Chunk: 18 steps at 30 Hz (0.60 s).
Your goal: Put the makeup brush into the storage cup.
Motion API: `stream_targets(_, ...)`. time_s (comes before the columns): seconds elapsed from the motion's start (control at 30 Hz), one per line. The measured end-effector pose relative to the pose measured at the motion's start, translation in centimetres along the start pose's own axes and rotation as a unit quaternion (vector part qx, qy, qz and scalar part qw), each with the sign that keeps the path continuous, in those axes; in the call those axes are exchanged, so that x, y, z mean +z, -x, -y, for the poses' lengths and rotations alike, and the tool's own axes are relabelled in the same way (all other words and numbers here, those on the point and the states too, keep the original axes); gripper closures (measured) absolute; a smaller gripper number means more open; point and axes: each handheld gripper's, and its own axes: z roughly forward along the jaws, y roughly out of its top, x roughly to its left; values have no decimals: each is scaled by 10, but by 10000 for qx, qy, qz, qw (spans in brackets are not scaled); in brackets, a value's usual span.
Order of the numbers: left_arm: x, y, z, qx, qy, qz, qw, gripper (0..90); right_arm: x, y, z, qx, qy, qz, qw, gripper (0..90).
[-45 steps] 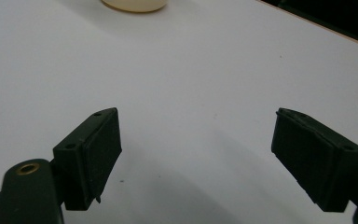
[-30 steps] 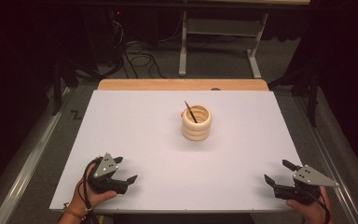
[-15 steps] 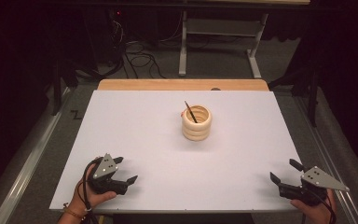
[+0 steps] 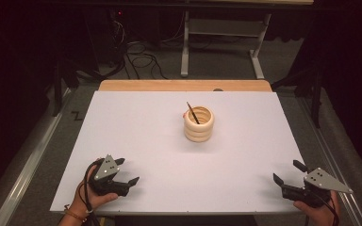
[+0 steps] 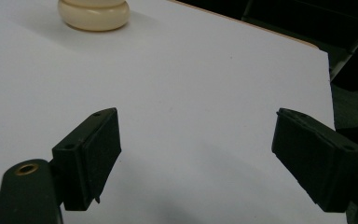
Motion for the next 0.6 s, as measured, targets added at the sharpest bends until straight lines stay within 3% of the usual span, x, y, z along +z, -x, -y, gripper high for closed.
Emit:
stream_targets(0.17,0,-1,0,-28,13,-20,10000,171,0,0,-1,17,75,-126,9999,165)
stream_targets(0.6,0,-1,-1,-6,2,-32,10000,171,-2,-3,-3,34,102,-32,9999,164)
